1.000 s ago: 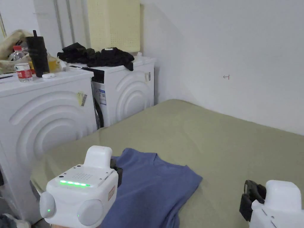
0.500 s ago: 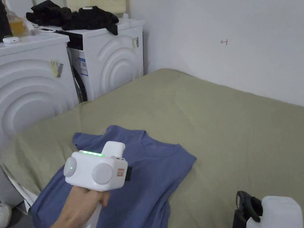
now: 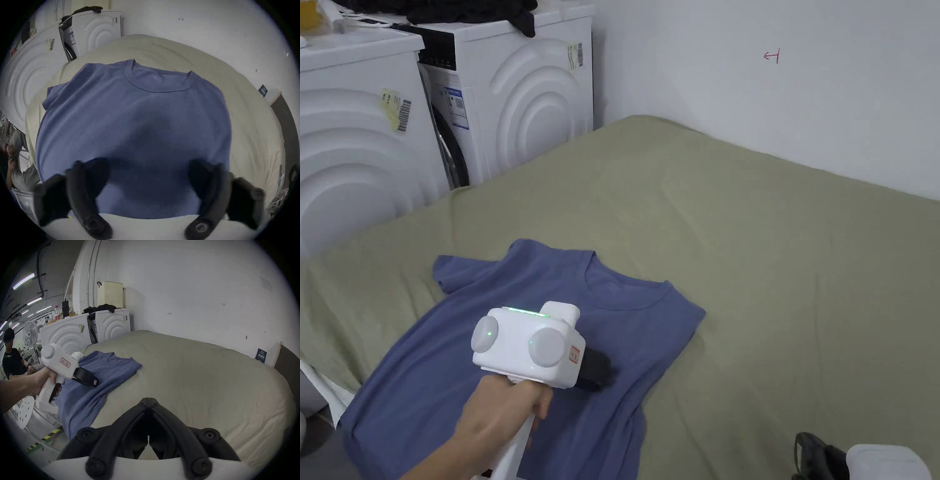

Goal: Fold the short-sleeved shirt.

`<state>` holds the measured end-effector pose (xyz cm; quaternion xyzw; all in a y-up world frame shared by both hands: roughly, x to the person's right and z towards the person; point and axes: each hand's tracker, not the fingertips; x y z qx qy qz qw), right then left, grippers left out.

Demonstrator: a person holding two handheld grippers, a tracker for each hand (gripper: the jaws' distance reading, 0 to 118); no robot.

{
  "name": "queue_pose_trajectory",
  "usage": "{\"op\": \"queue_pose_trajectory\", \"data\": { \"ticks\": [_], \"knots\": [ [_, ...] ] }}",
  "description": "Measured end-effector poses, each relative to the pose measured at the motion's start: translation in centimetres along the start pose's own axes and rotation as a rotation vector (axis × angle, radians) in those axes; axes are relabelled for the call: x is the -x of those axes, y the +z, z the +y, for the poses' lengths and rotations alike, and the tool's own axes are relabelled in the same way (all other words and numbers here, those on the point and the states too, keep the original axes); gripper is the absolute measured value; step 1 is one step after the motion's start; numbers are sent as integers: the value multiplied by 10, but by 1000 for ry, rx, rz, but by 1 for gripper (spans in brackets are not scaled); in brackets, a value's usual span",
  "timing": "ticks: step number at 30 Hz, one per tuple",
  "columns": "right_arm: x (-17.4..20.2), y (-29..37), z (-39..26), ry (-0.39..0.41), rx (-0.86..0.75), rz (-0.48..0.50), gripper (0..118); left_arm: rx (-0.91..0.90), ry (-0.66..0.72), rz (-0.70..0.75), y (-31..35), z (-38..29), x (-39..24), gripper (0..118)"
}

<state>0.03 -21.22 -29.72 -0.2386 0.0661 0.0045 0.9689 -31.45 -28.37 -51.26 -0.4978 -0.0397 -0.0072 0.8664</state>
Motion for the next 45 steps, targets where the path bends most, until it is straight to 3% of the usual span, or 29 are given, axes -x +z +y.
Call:
{"op": "queue_pose_trajectory", "data": {
  "ticks": [1, 3, 4, 5, 6, 7, 14, 20, 29, 37, 42, 45],
  "knots": [
    [-1, 2, -1, -2, 5, 0, 2, 4, 1, 7, -4, -2, 1, 84],
    [-4, 7, -3, -2, 11, -6, 2, -7, 8, -2, -1, -3, 3, 79],
    [-7, 11, -4, -2, 11, -7, 1, -14, -1, -6, 5, -3, 3, 64],
    [-9, 15, -4, -4, 11, -11, 1, -20, -5, -20, 9, -3, 3, 40],
    [-12, 19, -3, -13, 12, -16, 1, -22, -11, -9, 15, -3, 2, 0],
    [-16, 25, -3, -25, 9, -21, 1, -28, -27, 37, 19, -4, 2, 0],
    [-57, 75, -4, -68, -4, -95, 2, -121, -26, 2, 75, -1, -3, 0],
    [-96, 131, -8, -66, -37, -207, 1, -203, -118, -55, 132, 17, -46, 0],
    [-143, 211, -25, -114, -77, -364, 2, -285, -395, -253, 177, 41, -238, 0],
    [-185, 247, -46, -182, -65, -487, 2, -268, -590, -547, 198, 0, -429, 0],
    [-205, 249, -58, -226, -47, -527, 2, -172, -607, -651, 167, -31, -500, 0],
    [-215, 244, -66, -256, -25, -535, 2, -93, -623, -584, 122, -50, -521, 0]
  ]
}}
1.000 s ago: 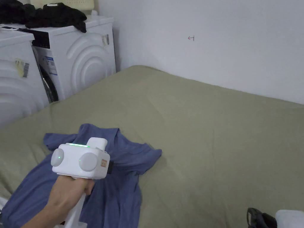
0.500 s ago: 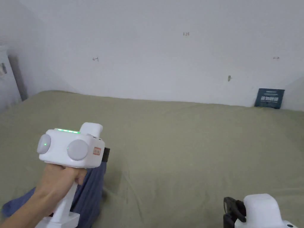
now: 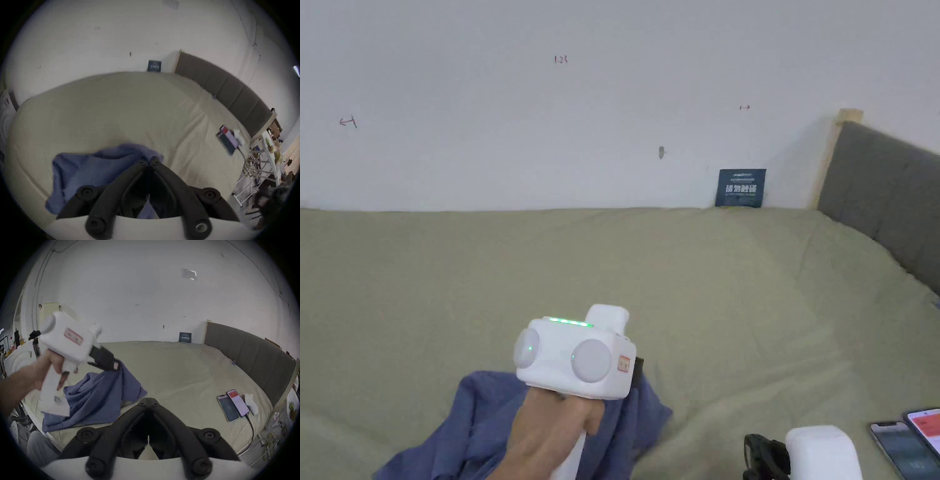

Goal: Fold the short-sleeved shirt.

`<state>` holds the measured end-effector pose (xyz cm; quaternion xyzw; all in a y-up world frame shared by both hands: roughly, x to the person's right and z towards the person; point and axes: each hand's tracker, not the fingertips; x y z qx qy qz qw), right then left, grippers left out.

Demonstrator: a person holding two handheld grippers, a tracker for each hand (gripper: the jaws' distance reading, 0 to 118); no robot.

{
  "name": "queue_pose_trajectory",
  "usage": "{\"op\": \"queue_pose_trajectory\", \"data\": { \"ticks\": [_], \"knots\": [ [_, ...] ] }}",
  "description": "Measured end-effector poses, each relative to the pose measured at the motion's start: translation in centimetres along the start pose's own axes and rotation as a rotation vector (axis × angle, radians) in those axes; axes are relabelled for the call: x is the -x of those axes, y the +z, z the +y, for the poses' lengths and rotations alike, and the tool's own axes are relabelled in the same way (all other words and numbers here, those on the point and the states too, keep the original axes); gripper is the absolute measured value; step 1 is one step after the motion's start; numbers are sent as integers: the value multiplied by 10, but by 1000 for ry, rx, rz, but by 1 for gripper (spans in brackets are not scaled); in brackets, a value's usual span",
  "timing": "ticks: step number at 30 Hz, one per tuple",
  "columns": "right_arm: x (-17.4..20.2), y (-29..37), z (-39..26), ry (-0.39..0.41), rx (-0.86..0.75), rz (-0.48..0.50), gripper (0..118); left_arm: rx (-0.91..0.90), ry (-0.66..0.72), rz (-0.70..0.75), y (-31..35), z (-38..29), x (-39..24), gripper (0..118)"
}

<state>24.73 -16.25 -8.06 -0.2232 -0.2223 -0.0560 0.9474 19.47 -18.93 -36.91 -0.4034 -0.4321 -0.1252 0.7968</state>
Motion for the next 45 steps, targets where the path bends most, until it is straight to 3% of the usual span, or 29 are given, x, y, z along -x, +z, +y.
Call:
{"op": "queue_pose_trajectory", "data": {
  "ticks": [5, 6, 8, 9, 10, 17, 19, 20, 21, 24, 32, 40, 45],
  "knots": [
    [-8, -14, -5, -12, 27, -9, 2, 68, 49, 74, -39, -24, 19, 1],
    [-8, -16, -5, -14, 30, -8, 2, 65, 62, 87, -37, -27, 23, 20],
    [-8, -18, -4, -16, 30, -6, 2, 60, 66, 84, -31, -32, 31, 100],
    [-7, -18, -3, -20, 28, -7, 2, 51, 70, 81, -16, -33, 35, 118],
    [-6, -17, -2, -27, 22, -2, 2, -5, 73, 95, -5, -31, 40, 112],
    [9, 10, 11, -38, -52, 24, 2, -161, 133, 147, 122, -57, 61, 111],
    [15, 23, 14, -29, -80, 28, 2, -238, 127, 184, 174, -72, 63, 101],
    [17, 28, 16, -25, -91, 28, 2, -306, 114, 219, 197, -80, 62, 86],
    [20, 35, 17, -23, -115, 30, 2, -376, 99, 265, 222, -90, 60, 61],
    [28, 54, 19, -19, -174, 26, 2, -545, 105, 358, 285, -123, 60, 3],
    [49, 82, 23, 9, -264, -4, 2, -619, 189, 580, 353, -199, 73, 1],
    [65, 81, 29, 20, -279, 17, 1, -633, 212, 615, 368, -212, 97, 1],
    [75, 72, 25, 29, -247, 46, 2, -483, 219, 609, 352, -221, 128, 1]
  ]
}}
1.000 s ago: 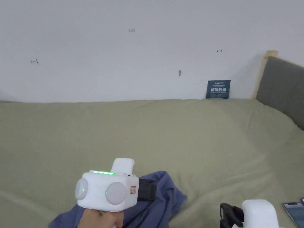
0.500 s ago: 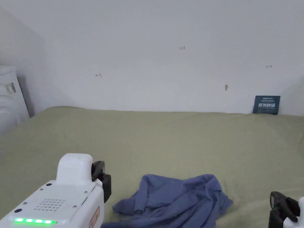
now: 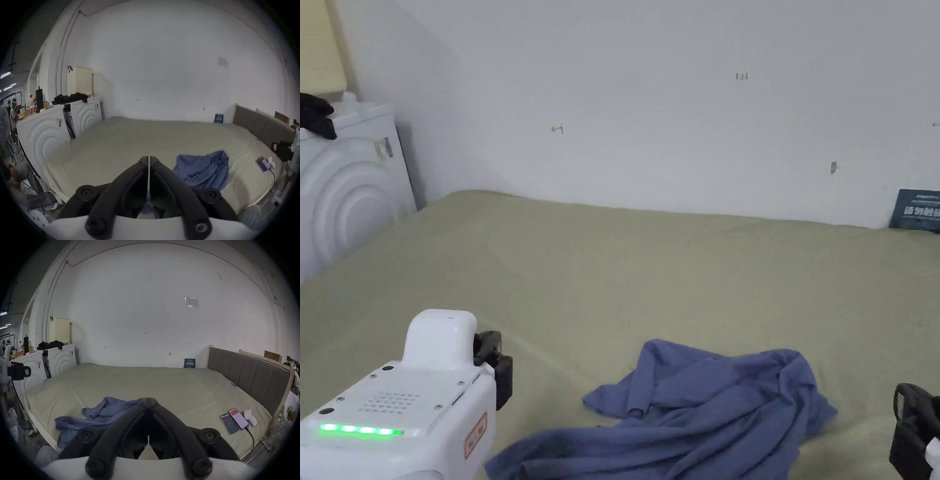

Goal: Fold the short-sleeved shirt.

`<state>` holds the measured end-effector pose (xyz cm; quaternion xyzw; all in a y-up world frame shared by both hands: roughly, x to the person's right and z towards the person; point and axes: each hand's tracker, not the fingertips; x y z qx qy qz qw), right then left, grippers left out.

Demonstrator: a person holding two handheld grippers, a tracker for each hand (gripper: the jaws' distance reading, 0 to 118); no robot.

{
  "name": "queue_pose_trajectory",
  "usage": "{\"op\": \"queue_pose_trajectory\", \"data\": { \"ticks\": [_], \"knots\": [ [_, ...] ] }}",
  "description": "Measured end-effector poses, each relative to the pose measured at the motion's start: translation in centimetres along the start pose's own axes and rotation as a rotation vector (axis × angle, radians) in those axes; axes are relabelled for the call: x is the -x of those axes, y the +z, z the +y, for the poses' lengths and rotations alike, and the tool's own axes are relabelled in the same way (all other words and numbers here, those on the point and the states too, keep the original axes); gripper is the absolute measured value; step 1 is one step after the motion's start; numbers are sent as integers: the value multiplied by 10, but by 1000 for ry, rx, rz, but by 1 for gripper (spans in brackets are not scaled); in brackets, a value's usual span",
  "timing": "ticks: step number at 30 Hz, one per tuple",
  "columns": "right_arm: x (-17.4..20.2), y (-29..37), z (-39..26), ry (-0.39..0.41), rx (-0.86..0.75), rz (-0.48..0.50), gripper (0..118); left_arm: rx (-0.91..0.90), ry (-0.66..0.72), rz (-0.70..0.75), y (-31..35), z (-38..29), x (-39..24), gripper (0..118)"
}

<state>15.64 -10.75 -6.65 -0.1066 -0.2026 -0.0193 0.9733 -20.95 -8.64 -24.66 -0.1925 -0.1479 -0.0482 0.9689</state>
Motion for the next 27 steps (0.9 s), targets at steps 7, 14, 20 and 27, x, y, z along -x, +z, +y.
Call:
{"op": "queue_pose_trajectory", "data": {
  "ticks": [7, 14, 20, 27],
  "knots": [
    [13, -24, -20, 11, 90, 35, 2, 378, 31, -80, -105, -56, 37, 1],
    [15, -47, -34, 9, 173, 54, 2, 585, 51, -26, -188, -103, 48, 113],
    [9, -66, -41, 21, 230, 69, 2, 705, -29, -38, -207, -130, 31, 101],
    [-25, -120, -45, 49, 315, 26, 2, 617, -5, -77, -195, -116, 26, 1]
  ]
}}
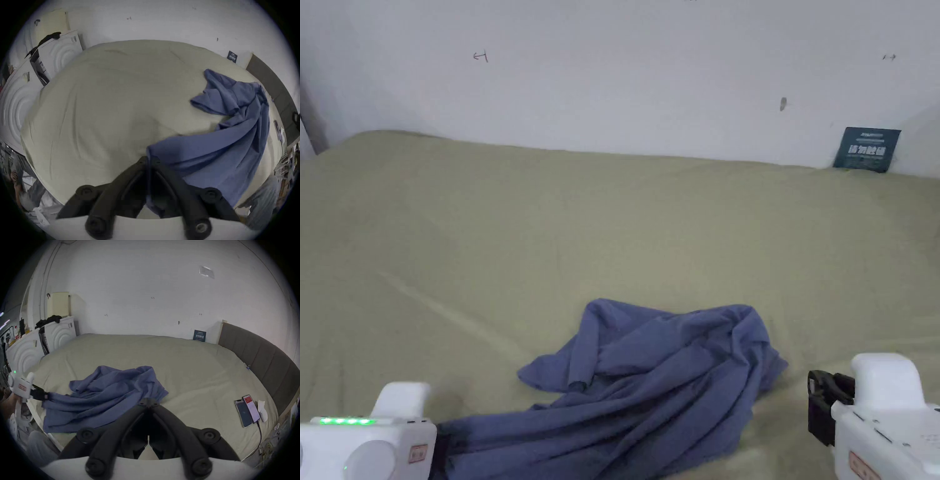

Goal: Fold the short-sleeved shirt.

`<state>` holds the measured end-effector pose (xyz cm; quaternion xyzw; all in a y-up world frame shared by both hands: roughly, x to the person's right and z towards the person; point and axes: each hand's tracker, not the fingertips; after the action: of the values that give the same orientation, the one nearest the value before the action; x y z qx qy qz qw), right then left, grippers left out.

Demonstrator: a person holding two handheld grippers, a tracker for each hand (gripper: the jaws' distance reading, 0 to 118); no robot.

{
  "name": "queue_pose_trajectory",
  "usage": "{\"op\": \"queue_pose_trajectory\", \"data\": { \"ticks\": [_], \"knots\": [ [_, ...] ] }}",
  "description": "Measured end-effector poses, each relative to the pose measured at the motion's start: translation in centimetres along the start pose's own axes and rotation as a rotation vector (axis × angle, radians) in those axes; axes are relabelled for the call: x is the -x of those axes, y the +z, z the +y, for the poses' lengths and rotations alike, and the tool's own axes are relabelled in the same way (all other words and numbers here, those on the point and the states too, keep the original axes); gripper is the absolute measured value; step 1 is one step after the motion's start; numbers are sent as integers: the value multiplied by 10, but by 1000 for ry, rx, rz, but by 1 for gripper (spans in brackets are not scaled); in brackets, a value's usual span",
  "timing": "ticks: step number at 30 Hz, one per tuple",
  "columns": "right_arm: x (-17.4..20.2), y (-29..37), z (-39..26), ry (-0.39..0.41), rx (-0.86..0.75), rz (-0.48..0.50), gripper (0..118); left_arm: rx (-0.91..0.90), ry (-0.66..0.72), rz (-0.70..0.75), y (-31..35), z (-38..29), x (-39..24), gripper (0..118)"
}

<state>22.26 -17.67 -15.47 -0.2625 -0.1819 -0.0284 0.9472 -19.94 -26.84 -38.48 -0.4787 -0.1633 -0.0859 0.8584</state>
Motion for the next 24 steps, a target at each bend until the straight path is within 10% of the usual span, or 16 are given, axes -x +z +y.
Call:
{"op": "queue_pose_trajectory", "data": {
  "ticks": [10, 11, 12, 14, 20, 22, 24],
  "knots": [
    [-57, -147, 27, -52, 213, 36, 10, 7, 24, -25, -7, 0, 7, 1],
    [-58, -160, 29, -33, 251, 51, 35, 9, 22, -26, -6, 0, 7, 1],
    [-60, -178, 32, -30, 319, 95, 85, 18, 25, -33, -6, -1, 7, 1],
    [-59, -202, 31, -33, 399, 133, 112, 21, 18, -30, -8, 0, 4, 1],
    [-38, -240, 21, 39, 429, 124, 105, 23, 4, -21, -11, -3, 2, 1],
    [-34, -243, 14, 55, 446, 108, 41, 25, -6, -15, -12, -1, 0, 1],
    [-30, -229, 17, 37, 408, 97, 19, 30, -9, -7, -10, 0, 0, 1]
  ]
}}
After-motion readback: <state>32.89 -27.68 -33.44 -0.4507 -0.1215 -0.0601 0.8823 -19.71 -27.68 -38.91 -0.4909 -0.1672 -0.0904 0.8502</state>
